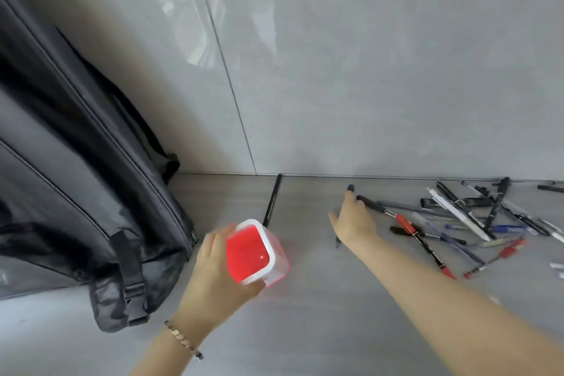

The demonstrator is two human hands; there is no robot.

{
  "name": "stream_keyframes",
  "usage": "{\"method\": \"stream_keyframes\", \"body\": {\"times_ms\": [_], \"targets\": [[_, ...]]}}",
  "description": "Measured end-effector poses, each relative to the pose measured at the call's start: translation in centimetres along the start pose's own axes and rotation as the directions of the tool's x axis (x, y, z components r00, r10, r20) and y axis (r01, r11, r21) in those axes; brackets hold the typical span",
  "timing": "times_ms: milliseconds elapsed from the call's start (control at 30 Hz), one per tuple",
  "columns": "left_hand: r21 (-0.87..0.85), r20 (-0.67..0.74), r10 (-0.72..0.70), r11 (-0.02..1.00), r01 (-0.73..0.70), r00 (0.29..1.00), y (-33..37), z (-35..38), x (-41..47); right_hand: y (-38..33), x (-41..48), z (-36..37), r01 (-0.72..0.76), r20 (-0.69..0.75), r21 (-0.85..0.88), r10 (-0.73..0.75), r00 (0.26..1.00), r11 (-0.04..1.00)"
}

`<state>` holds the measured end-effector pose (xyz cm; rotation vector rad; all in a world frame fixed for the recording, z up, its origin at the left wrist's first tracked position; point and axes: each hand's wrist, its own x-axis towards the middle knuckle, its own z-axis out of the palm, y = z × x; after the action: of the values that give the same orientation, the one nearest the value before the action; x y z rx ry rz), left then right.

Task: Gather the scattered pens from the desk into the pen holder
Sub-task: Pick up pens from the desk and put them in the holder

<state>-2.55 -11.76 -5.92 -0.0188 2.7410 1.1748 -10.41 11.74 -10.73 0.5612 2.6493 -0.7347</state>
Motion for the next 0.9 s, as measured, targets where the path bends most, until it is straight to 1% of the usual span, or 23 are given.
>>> {"method": "stream_keyframes", "body": {"times_ms": [67, 133, 233, 300, 367, 400, 433, 500, 533, 567, 600, 633, 667, 700, 733, 767, 800, 833, 867, 900], "targets": [[-0.023, -0.019, -0.013, 1.000, 0.012, 1.000, -0.7, -0.9, 0.2, -1.0, 0.9, 1.3, -0.041, -0.030, 0.030, 0.042, 0.999, 0.999], [-0.029, -0.026, -0.035, 0.999, 0.035, 0.999, -1.5, -1.5, 0.5, -2.0, 1.5, 2.5, -0.060, -0.003, 0.056, 0.060, 0.998, 0.997], [0.005, -0.038, -0.047, 0.999, 0.047, 0.998, -2.8, -2.2, 0.8, -4.7, 1.8, 3.8, -0.039, 0.086, 0.187, 0.023, 0.996, 0.982], [0.015, -0.046, -0.050, 0.999, 0.051, 0.998, -3.4, -2.5, 1.0, -7.4, 2.2, 4.8, -0.019, 0.098, 0.259, -0.007, 0.995, 0.966], [0.021, -0.060, -0.062, 0.998, 0.063, 0.996, -3.7, -2.8, 1.2, -9.9, 2.7, 5.8, -0.024, 0.112, 0.280, -0.008, 0.994, 0.960], [0.020, -0.067, -0.066, 0.997, 0.068, 0.996, -3.8, -2.9, 1.3, -10.9, 2.8, 6.3, -0.033, 0.118, 0.240, 0.005, 0.993, 0.970], [0.018, -0.072, -0.072, 0.997, 0.073, 0.995, -3.9, -3.0, 1.3, -11.6, 2.9, 6.8, -0.036, 0.109, 0.161, 0.018, 0.994, 0.986], [0.023, -0.074, -0.068, 0.997, 0.070, 0.995, -4.0, -3.0, 1.1, -12.3, 3.0, 7.6, -0.018, 0.049, -0.010, 0.019, 0.999, 1.000], [0.032, -0.075, -0.057, 0.998, 0.060, 0.996, -4.0, -2.9, 1.0, -12.3, 3.0, 7.8, -0.001, 0.033, -0.062, 0.003, 0.999, 0.998], [0.037, -0.075, -0.050, 0.998, 0.053, 0.996, -4.1, -2.8, 0.8, -12.3, 2.9, 7.7, 0.024, 0.048, -0.074, -0.020, 0.999, 0.997], [0.038, -0.073, -0.050, 0.998, 0.053, 0.996, -4.1, -2.6, 0.5, -11.9, 2.8, 7.6, 0.061, 0.087, -0.044, -0.057, 0.995, 0.997], [0.035, -0.066, -0.055, 0.998, 0.057, 0.996, -4.0, -2.4, 0.3, -11.5, 2.4, 7.1, 0.093, 0.132, 0.037, -0.097, 0.986, 0.995], [0.030, -0.056, -0.059, 0.998, 0.061, 0.997, -3.9, -2.1, 0.0, -11.0, 1.8, 6.3, 0.106, 0.176, 0.163, -0.135, 0.975, 0.981], [0.025, -0.040, -0.062, 0.998, 0.063, 0.997, -3.7, -1.7, -0.4, -10.4, 1.2, 5.2, 0.091, 0.179, 0.324, -0.155, 0.972, 0.942], [0.024, -0.023, -0.057, 0.998, 0.058, 0.998, -3.4, -1.3, -0.6, -9.8, 0.3, 3.8, 0.049, 0.156, 0.514, -0.150, 0.976, 0.856], [0.025, -0.006, -0.044, 0.999, 0.044, 0.999, -3.0, -0.8, -0.8, -9.4, -1.0, 1.9, 0.017, 0.127, 0.700, -0.147, 0.981, 0.714], [0.031, 0.010, -0.023, 0.999, 0.023, 1.000, -2.4, -0.3, -0.9, -8.7, -2.5, 0.0, 0.024, 0.087, 0.833, -0.174, 0.981, 0.552], [0.038, 0.024, -0.004, 0.999, 0.003, 1.000, -1.8, 0.4, -0.9, -8.0, -4.1, -1.9, 0.069, 0.028, 0.911, -0.228, 0.973, 0.406], [0.048, 0.044, 0.015, 0.999, -0.017, 0.999, -1.0, 1.1, -0.9, -7.2, -5.8, -3.5, 0.127, -0.039, 0.943, -0.279, 0.959, 0.307], [0.056, 0.064, 0.044, 0.997, -0.047, 0.997, 0.0, 1.9, -0.8, -6.3, -7.4, -4.5, 0.180, -0.097, 0.951, -0.312, 0.945, 0.250]]}}
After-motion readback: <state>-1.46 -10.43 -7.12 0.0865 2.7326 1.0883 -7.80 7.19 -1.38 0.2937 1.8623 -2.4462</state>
